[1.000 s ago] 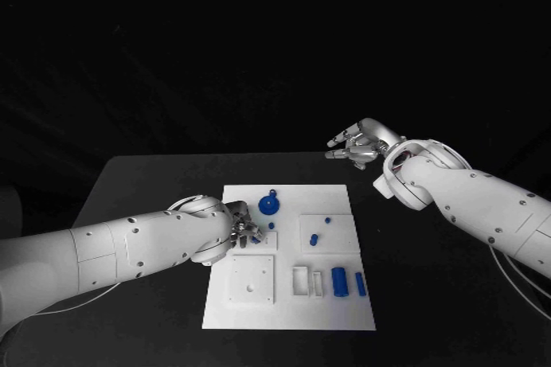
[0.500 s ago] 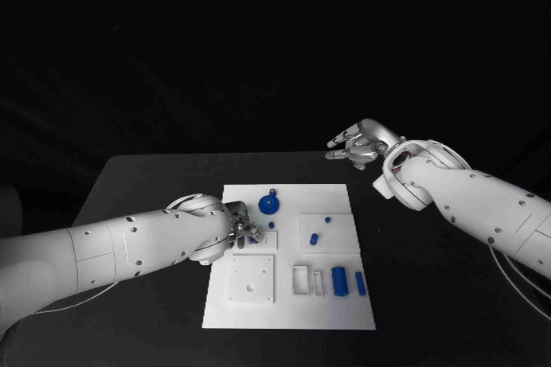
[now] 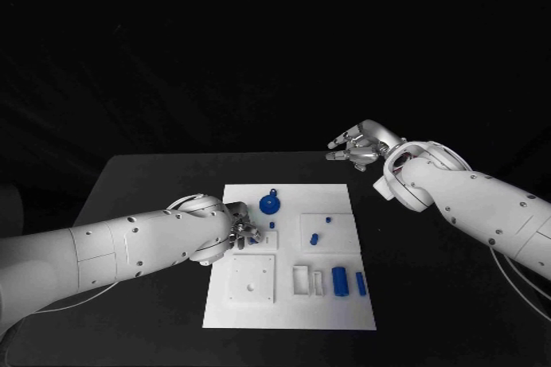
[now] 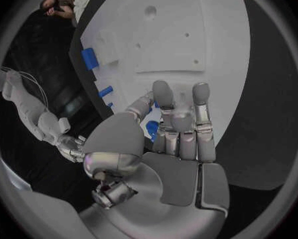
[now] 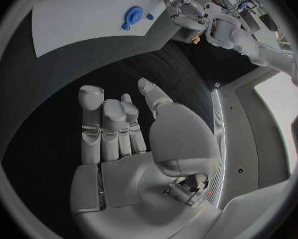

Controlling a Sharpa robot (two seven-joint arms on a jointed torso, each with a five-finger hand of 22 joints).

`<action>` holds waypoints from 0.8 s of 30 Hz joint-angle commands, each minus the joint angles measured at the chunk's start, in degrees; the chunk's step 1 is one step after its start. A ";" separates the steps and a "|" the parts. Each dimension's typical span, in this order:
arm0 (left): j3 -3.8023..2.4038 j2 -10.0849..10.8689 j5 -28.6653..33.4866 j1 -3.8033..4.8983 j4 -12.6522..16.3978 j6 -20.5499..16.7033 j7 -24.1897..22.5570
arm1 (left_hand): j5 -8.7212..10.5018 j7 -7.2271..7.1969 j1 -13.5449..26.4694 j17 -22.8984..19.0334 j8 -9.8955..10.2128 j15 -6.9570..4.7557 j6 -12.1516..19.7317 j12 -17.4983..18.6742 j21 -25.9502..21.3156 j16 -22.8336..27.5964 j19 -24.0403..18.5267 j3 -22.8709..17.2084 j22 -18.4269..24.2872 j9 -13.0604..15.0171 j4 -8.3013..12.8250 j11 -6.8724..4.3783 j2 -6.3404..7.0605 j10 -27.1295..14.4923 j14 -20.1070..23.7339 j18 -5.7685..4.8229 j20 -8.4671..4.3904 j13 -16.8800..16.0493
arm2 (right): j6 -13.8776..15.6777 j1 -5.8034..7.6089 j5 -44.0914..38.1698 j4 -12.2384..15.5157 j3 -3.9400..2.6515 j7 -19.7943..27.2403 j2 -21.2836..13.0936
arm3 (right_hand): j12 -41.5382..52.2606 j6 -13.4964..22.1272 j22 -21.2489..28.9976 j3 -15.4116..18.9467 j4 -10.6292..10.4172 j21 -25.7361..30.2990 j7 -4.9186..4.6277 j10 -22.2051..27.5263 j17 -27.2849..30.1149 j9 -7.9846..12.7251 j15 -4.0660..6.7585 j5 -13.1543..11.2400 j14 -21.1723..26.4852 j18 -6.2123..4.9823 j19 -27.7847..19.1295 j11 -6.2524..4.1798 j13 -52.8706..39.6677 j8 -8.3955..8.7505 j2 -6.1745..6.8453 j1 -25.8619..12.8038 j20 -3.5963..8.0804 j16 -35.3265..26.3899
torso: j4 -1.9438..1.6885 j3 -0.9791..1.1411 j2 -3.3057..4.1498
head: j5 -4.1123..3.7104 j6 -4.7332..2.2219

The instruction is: Assemble the parts on the task board

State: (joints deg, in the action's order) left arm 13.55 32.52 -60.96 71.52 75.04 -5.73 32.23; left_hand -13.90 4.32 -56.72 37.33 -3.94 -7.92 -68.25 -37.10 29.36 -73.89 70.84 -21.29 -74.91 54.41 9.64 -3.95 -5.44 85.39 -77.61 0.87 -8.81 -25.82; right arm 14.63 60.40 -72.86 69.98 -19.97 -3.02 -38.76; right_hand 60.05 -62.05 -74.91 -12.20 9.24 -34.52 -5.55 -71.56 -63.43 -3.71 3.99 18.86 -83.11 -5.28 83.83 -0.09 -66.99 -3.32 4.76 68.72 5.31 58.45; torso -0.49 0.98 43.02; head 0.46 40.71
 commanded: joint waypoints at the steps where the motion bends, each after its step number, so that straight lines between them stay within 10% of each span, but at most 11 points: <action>1: 0.20 -0.04 -0.13 -0.31 0.14 0.77 0.01 | 0.05 -7.76 -0.90 0.00 -0.18 -0.28 -13.28 -0.40 0.34 -0.31 -0.16 -0.32 -1.14 0.02 0.03 -1.49 -1.22 1.33 0.00 -0.84 -0.14 0.08 | -0.66 -0.06 0.36 0.11 -0.03 0.57 0.06 | -0.18 -0.14 -3.85 0.04 -0.37 0.27 0.06 0.30 0.09 0.07 0.14 0.11 0.06 -0.68 2.41 -0.22 0.07 -0.23 -0.20 -0.47 -0.18 -0.22 | 0.01 0.00 0.00 | -0.01 -0.07; 24: 0.19 -1.07 0.09 -0.33 -0.96 2.08 -0.43 | 5.61 -7.96 -1.24 0.52 -0.21 -0.17 -14.05 -0.83 0.10 -0.66 0.03 2.87 -1.12 -0.09 -3.55 -1.49 -1.16 1.34 -0.30 -0.86 0.00 0.23 | -0.90 -0.11 0.37 0.04 -0.03 0.57 0.08 | -0.13 -0.23 -3.87 0.00 -0.30 0.23 0.08 0.25 0.09 0.07 0.16 0.11 0.03 -0.66 2.45 -0.24 0.04 -0.22 -0.21 -0.49 -0.16 -0.23 | 0.04 0.09 -0.01 | -0.22 -0.13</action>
State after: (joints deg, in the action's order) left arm 13.58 31.74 -61.04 71.47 74.05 -5.40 32.21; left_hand -8.36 4.29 -57.32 37.79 -4.38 -7.74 -68.27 -37.54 29.36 -74.34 70.83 -18.52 -74.94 54.50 6.25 -3.95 -6.34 85.40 -77.77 0.87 -8.81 -25.64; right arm 14.47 60.31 -72.75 69.98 -19.97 -2.97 -38.71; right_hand 60.05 -62.05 -74.91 -12.20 9.25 -34.52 -5.54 -71.56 -63.43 -3.71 3.99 18.86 -83.11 -5.28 83.83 -0.09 -67.00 -3.32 4.76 68.72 5.31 58.45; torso -0.43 1.05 43.03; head 0.29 40.56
